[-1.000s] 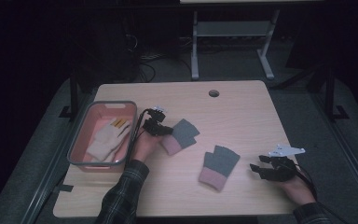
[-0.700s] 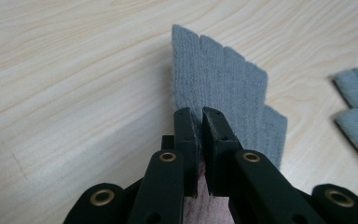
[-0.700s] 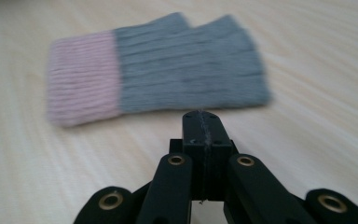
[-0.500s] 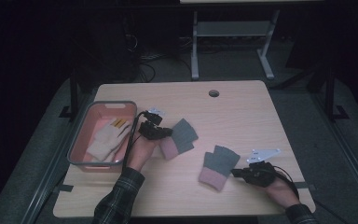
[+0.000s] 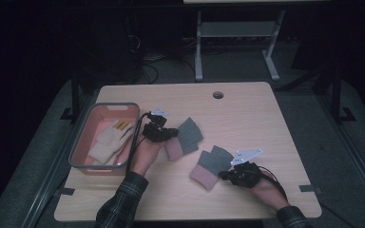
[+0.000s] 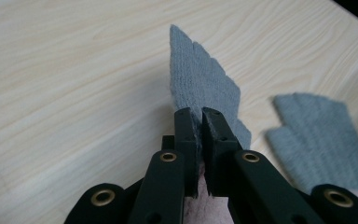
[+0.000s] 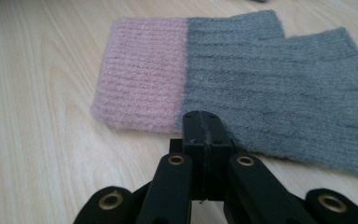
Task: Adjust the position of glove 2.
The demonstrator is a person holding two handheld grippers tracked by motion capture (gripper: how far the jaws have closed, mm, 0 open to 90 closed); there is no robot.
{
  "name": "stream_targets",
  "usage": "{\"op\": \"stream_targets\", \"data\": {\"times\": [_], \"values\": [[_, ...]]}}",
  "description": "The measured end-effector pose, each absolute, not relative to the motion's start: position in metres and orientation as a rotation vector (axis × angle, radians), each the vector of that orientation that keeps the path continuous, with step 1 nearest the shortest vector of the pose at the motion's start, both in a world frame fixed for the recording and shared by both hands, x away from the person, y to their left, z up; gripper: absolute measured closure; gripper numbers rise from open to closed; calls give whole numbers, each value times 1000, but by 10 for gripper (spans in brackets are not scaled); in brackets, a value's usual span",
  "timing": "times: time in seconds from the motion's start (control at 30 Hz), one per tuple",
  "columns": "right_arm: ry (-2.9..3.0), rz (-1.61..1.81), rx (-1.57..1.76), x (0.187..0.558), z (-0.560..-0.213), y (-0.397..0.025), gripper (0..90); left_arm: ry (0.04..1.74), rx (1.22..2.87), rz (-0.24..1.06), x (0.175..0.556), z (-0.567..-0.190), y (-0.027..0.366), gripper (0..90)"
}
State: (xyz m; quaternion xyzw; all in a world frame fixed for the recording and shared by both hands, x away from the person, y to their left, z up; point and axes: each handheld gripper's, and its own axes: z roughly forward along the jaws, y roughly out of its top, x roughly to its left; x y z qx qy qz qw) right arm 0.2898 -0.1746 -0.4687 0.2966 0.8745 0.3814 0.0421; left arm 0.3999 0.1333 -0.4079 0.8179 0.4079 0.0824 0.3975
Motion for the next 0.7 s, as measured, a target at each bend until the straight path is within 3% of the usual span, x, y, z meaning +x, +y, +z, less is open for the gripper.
{"op": "stream_targets", "data": {"times": [0.4,0.7], "values": [[2688,1163,908,291,-471,-167,899,991,2117,253,389,-403,115,851],[2694,1188,916,296,-472,-157,899,956,2111,191,381,-402,110,850]]}}
